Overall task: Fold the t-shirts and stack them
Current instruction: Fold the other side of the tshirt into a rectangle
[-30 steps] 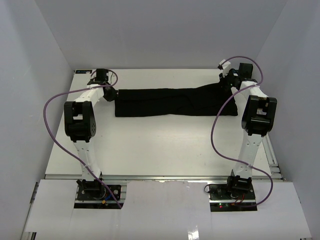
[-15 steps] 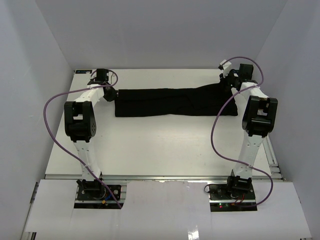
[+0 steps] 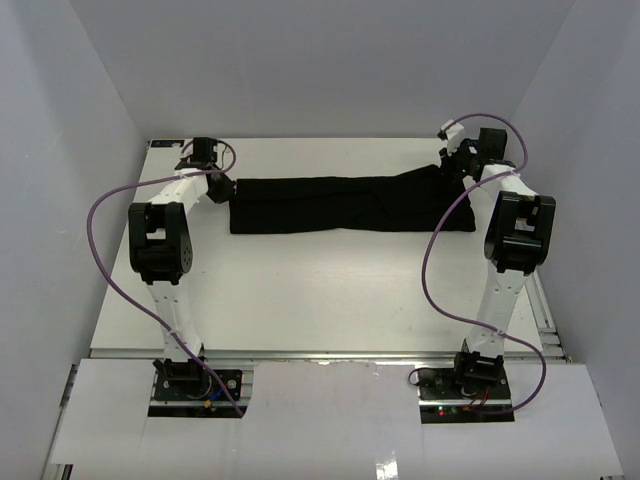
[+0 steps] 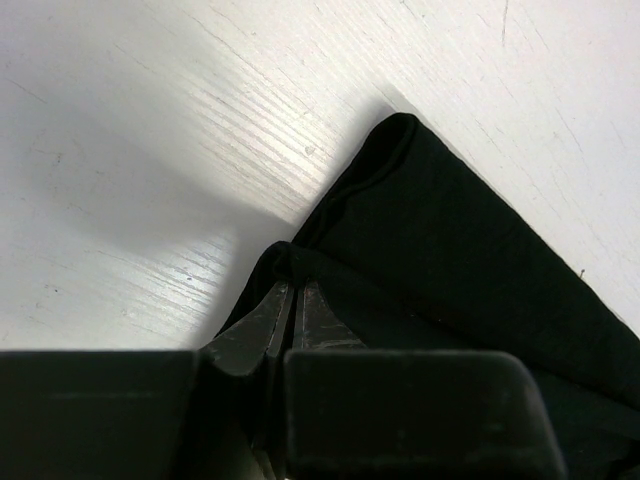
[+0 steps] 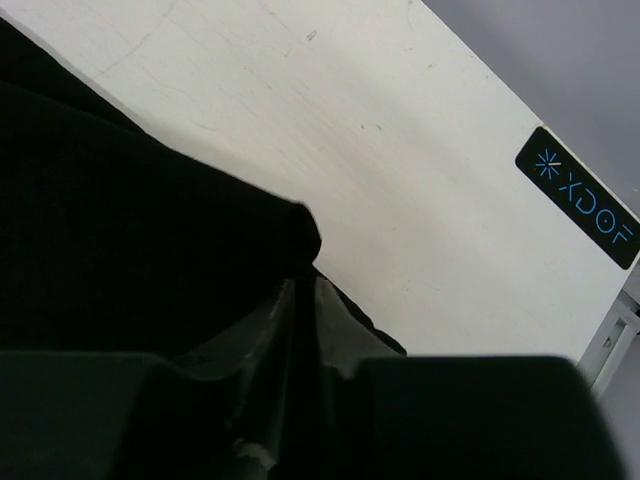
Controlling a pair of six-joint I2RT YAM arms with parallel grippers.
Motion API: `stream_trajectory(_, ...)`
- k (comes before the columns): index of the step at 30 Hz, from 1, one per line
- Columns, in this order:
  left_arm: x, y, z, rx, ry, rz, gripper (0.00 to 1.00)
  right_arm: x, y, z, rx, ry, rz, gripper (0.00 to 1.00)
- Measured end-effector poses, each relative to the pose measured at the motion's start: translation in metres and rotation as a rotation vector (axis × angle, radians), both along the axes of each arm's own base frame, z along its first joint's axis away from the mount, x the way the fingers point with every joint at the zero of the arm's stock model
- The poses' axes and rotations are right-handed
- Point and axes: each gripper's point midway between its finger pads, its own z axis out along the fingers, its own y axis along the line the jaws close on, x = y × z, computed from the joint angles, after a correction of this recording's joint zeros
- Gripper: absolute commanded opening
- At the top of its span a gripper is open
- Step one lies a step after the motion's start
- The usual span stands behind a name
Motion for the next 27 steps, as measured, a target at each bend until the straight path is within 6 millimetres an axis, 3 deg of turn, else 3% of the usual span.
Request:
stream_trajectory(3,0.000,0.000,0.000,0.000,0.000,-0.001,0.08,0.000,-0.003,-0.004,-0.010,0.004,-0.009,0.38)
stream_trajectory(9,0.000,0.000,0.001,0.000,0.000,-0.001,0.08,0.003,-0.007,-0.004,-0.016,-0.002,-0.026,0.39)
stream_trajectory(11,0.001,0.000,0.001,0.000,-0.001,-0.001,0.12,0.003,-0.009,-0.001,-0.003,-0.005,-0.032,0.38)
stream_trajectory(15,0.004,0.001,0.006,0.007,-0.011,-0.006,0.46,-0.002,-0.005,0.019,0.056,-0.026,0.003,0.37)
stream_trajectory(16,0.006,0.001,0.009,0.009,-0.018,-0.006,0.61,-0.005,-0.001,0.029,0.075,-0.042,0.025,0.36)
stream_trajectory(22,0.018,0.002,0.028,0.024,-0.069,-0.038,0.90,-0.063,0.034,0.084,0.194,-0.090,0.176,0.37)
stream_trajectory(24,0.022,0.003,0.034,0.034,-0.089,-0.067,0.97,-0.083,0.045,0.093,0.224,-0.095,0.222,0.37)
stream_trajectory(27,0.021,0.002,0.044,0.045,-0.109,-0.126,0.98,-0.108,0.058,0.095,0.255,-0.079,0.274,0.37)
